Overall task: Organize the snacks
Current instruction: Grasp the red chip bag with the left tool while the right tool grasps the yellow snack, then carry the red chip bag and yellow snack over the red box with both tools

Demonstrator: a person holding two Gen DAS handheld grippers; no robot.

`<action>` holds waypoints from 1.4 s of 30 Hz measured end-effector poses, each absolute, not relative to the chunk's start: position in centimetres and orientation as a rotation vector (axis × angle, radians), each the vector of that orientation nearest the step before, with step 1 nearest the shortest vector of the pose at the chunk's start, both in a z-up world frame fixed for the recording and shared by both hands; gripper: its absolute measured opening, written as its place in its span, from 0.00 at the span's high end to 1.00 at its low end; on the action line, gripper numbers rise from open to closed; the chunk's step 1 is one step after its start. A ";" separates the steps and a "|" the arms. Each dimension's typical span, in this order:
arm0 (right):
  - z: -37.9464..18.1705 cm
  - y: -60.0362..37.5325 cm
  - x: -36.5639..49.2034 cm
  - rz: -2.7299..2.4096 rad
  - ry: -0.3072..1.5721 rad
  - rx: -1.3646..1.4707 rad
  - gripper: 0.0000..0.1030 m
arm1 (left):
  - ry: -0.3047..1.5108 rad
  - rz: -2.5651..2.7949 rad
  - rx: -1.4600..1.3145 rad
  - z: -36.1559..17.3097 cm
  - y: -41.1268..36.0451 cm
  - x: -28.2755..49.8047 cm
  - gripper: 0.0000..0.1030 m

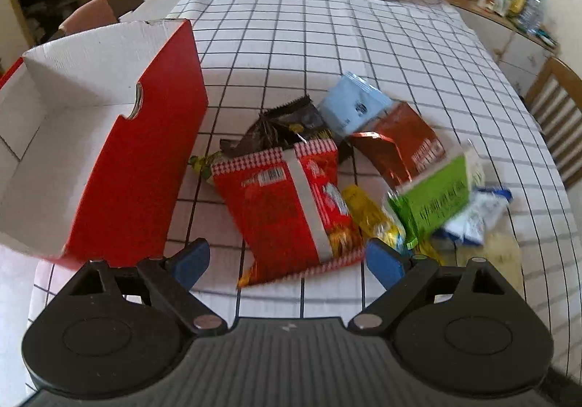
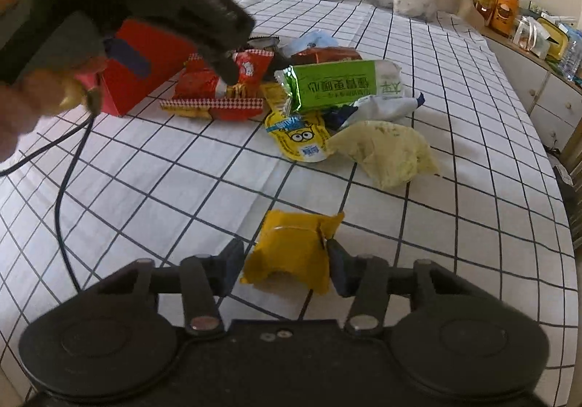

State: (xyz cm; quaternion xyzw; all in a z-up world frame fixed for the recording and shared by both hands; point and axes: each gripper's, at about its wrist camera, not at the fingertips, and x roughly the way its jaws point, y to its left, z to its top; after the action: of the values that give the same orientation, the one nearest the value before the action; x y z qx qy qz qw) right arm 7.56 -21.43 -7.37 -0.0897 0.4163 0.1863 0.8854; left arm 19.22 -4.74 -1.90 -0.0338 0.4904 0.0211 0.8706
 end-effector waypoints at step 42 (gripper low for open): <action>-6.5 -22.4 7.0 0.374 0.831 -0.090 0.63 | 1.042 0.082 -0.202 -3.9 -3.3 21.8 0.28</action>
State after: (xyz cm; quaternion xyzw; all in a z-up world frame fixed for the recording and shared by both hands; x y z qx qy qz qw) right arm 7.03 -22.42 -6.50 -0.0434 0.4014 0.1805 0.8969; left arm 21.76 -3.30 -3.94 -0.0965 0.4967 0.0390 0.8617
